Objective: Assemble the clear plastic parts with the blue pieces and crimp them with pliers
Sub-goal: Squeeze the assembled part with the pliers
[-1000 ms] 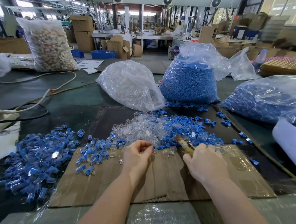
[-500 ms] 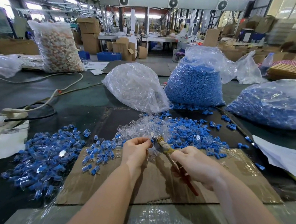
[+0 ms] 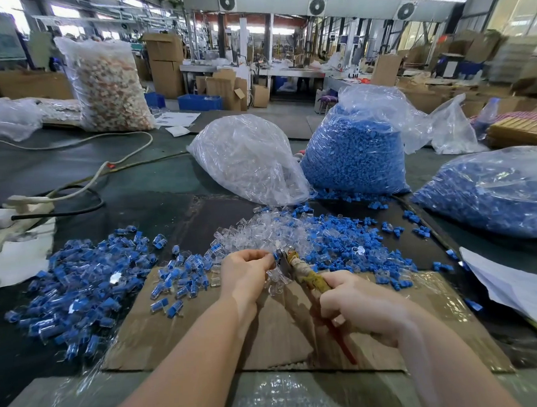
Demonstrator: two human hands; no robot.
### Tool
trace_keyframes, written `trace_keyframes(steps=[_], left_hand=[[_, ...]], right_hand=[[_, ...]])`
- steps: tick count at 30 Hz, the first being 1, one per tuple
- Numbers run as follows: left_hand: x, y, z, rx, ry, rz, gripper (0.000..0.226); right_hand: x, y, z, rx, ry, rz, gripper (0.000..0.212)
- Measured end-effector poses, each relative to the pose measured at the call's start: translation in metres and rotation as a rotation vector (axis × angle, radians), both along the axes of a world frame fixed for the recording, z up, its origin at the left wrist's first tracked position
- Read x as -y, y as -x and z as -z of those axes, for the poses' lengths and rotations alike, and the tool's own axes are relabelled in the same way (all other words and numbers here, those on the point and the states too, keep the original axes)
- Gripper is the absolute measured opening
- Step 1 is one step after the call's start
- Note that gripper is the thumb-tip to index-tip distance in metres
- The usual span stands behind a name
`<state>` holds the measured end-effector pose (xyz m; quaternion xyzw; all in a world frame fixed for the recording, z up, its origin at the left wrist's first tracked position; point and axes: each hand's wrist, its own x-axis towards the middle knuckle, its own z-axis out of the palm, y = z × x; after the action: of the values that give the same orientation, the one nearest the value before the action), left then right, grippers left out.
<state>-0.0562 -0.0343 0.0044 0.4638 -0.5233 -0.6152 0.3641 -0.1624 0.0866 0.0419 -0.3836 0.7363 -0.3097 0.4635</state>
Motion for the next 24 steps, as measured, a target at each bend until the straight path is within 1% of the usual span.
trace_keyframes(steps=[5, 10, 16, 24], left_hand=[[0.0, 0.004, -0.002, 0.038, 0.066, -0.018, 0.012], [0.0, 0.003, -0.005, 0.003, -0.048, -0.003, 0.009], [-0.004, 0.003, -0.006, 0.05, 0.002, -0.044, 0.011], [-0.003, 0.004, 0.0, 0.041, -0.067, -0.065, 0.002]], right_hand=[[-0.002, 0.002, -0.001, 0.008, 0.019, -0.008, 0.017], [-0.003, 0.001, -0.004, -0.01, 0.02, -0.023, 0.017], [-0.004, -0.002, -0.004, 0.022, 0.009, -0.016, 0.017], [-0.005, -0.009, -0.003, -0.067, 0.063, -0.011, 0.018]])
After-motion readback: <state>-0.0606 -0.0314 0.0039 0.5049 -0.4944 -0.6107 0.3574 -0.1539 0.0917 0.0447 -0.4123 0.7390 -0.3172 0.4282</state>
